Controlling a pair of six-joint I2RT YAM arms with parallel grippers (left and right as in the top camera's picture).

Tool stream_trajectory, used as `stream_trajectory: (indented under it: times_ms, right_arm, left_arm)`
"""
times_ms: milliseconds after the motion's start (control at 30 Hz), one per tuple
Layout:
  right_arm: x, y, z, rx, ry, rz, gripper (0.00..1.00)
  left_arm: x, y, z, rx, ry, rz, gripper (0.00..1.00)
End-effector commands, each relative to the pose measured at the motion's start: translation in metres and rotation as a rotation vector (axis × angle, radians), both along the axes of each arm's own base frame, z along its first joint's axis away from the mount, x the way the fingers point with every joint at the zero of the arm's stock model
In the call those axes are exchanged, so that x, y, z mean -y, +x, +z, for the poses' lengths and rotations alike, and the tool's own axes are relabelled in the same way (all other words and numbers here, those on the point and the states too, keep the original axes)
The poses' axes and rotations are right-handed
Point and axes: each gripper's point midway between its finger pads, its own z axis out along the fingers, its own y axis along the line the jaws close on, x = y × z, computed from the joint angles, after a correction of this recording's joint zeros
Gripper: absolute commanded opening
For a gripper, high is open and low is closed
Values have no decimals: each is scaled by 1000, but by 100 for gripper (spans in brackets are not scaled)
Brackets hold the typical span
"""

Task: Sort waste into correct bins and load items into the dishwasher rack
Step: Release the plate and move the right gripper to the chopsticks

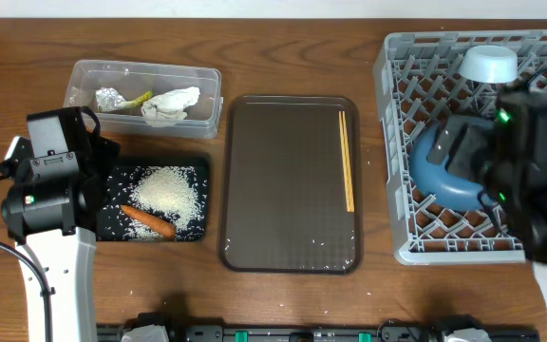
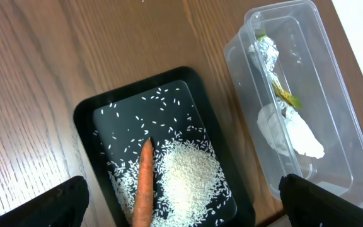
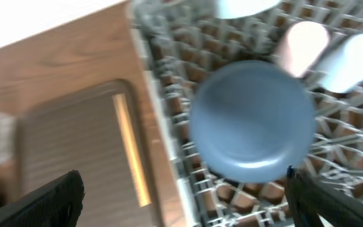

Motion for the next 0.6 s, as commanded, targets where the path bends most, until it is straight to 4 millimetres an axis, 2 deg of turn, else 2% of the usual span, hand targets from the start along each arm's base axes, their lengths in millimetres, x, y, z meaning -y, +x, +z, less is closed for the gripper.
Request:
stream_trajectory:
  times_ms: [0, 167, 300, 333, 467, 567]
  right_arm:
    - [-27, -14, 12, 24, 102, 140, 99]
    - [-50, -33, 22, 37, 214, 243, 99]
    - [-64, -37, 16, -2, 259, 291, 99]
    - [-69, -38, 10, -35, 270, 298, 99]
    - [-86, -37, -22, -166, 233, 350, 87]
    - [-90, -26, -58, -261, 113, 337, 84]
  left_arm:
    - [-5, -3, 1, -8, 20, 16, 99]
    - [-5, -3, 1, -8, 20, 15, 99]
    - [-5, -3, 1, -8, 20, 15, 99]
    - [-5, -3, 1, -8, 20, 16, 99]
    - [-5, -3, 1, -8, 20, 15, 99]
    - [-5, -3, 1, -8, 20, 15, 99]
